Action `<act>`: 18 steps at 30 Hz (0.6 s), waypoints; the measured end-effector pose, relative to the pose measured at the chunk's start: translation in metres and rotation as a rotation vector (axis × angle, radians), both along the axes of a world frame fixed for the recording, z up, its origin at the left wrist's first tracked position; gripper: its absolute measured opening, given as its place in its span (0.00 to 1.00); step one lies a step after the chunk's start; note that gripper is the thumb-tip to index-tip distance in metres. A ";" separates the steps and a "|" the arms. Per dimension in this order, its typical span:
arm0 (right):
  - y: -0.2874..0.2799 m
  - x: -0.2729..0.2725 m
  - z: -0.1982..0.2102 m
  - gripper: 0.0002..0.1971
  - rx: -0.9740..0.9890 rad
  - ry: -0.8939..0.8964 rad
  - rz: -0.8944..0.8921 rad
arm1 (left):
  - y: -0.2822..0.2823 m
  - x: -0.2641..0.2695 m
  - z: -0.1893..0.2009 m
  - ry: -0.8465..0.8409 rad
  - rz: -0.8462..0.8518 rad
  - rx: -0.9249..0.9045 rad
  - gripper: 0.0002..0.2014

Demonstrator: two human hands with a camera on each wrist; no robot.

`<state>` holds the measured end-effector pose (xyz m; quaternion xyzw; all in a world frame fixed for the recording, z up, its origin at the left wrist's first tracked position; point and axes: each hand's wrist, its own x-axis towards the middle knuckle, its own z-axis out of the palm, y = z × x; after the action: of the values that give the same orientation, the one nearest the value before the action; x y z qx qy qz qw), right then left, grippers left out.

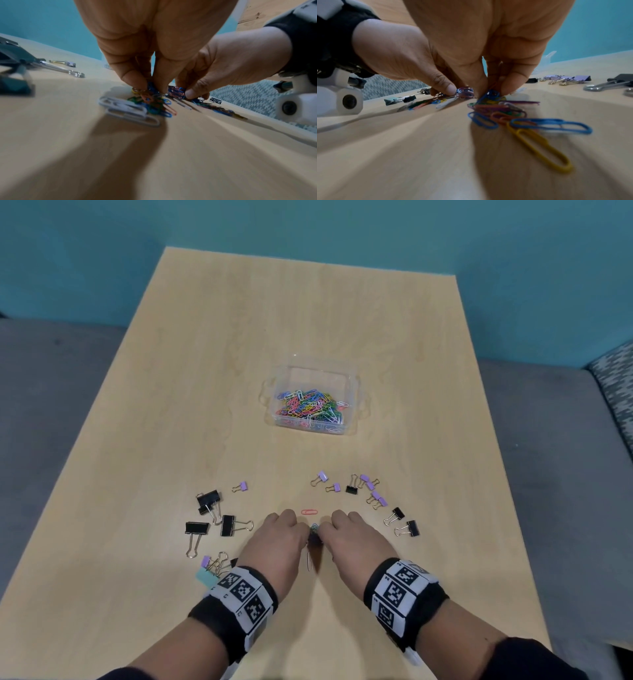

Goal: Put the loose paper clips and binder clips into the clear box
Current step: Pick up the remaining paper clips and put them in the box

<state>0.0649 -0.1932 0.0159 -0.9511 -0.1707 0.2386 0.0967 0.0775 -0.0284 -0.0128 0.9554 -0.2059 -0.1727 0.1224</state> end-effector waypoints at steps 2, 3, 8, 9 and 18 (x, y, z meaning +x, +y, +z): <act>-0.002 0.002 0.000 0.20 0.021 0.011 -0.002 | 0.000 0.003 0.004 0.018 -0.011 -0.009 0.17; -0.004 0.003 0.002 0.19 0.029 0.014 -0.006 | 0.000 0.004 0.006 0.036 -0.016 -0.008 0.16; -0.011 0.010 0.003 0.20 0.044 0.049 -0.001 | -0.002 0.011 0.010 0.073 -0.039 0.021 0.15; -0.012 0.012 0.001 0.20 0.041 0.057 0.002 | -0.002 0.012 0.011 0.095 -0.043 0.033 0.15; -0.026 0.039 0.013 0.10 0.153 0.194 -0.096 | 0.009 0.037 0.023 0.306 0.184 -0.269 0.09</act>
<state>0.1042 -0.2187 0.0291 -0.9205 -0.1327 0.3109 0.1963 0.1148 -0.0195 0.0105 0.9079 -0.1181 -0.2746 0.2940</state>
